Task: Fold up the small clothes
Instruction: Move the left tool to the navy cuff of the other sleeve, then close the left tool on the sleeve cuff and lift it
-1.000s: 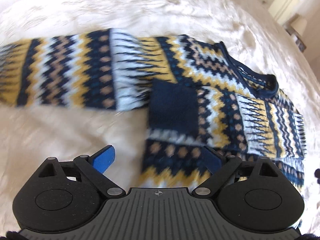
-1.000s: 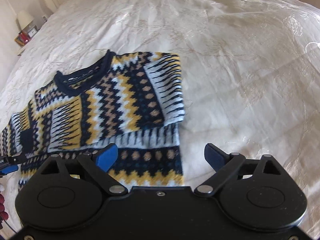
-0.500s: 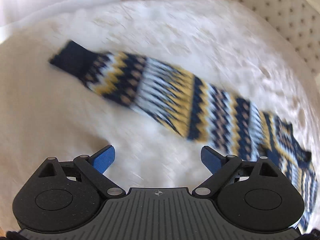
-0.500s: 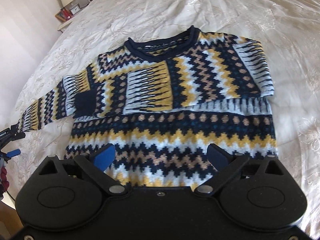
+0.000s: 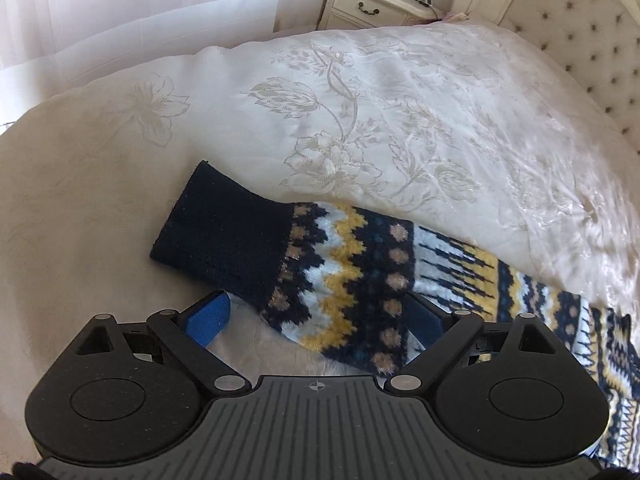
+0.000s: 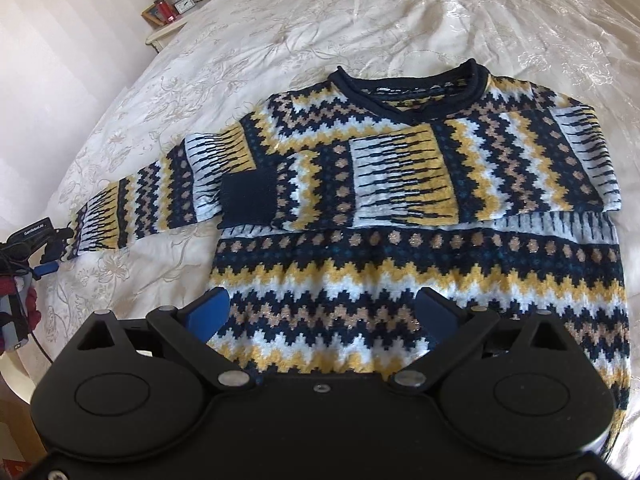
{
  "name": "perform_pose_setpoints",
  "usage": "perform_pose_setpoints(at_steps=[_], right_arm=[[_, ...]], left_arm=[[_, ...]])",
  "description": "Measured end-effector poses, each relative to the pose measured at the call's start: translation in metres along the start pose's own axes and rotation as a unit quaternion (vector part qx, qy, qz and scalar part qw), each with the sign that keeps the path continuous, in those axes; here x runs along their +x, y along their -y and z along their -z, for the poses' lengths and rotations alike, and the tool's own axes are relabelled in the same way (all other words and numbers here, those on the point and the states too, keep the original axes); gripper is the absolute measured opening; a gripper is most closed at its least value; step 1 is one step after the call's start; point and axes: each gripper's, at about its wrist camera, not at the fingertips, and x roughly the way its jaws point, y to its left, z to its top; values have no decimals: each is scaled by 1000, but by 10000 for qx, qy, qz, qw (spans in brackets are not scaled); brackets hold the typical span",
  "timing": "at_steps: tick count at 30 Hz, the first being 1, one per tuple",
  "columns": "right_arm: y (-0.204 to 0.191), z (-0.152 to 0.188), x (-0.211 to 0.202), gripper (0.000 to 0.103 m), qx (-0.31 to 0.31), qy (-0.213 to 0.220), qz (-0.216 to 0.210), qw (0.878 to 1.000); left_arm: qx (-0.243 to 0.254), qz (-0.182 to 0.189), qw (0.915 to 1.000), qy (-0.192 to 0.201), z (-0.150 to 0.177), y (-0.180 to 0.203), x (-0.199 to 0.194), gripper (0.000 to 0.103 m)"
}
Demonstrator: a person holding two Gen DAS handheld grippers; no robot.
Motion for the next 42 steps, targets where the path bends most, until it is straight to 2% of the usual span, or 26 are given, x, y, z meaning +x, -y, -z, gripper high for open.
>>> perform_pose_setpoints(at_steps=[9, 10, 11, 12, 13, 14, 15, 17, 20, 26, 30, 35, 42], right_arm=[[-17, -1, 9, 100, -66, -191, 56, 9998], [-18, -2, 11, 99, -63, -213, 54, 9997], [-19, -2, 12, 100, -74, -234, 50, 9997], [-20, -3, 13, 100, -98, -257, 44, 9996], [-21, -3, 15, 100, -123, -276, 35, 9995], [-23, -4, 16, 100, -134, -291, 22, 9995], [-23, -5, 17, 100, -140, -299, 9, 9995], [-24, -6, 20, 100, -161, -314, -13, 9994], [-24, -7, 23, 100, -204, -347, -61, 9992], [-19, -2, 24, 99, -233, -378, -188, 9988], [-11, 4, 22, 100, -217, -390, -301, 9986], [8, 10, 14, 100, -183, -360, -450, 9982], [53, 17, -9, 99, 69, -201, -477, 9986]], left_arm=[[-495, 218, 9985, 47, -20, -12, 26, 93], [-542, 226, 9983, 54, -21, -13, 25, 88], [-560, 182, 9982, 81, -21, -12, 24, 73], [-569, 32, 9983, 112, -23, -12, 23, 64], [-585, -140, 9981, 127, -24, -11, 21, 49], [-613, -258, 9977, 142, -24, -11, 20, 40], [-623, -223, 9976, 191, -23, -12, 18, 34], [-650, -126, 9975, 253, -22, -14, 12, 14], [-681, 4, 9965, 474, -21, -12, -6, 5], [-330, 351, 9942, 964, -25, 20, -61, 5], [270, 732, 9885, 1293, -23, 63, -104, 5], [919, 1243, 9763, 1518, -8, 131, -148, 5], [1639, 2094, 9519, 1524, 34, 242, -174, 5]])
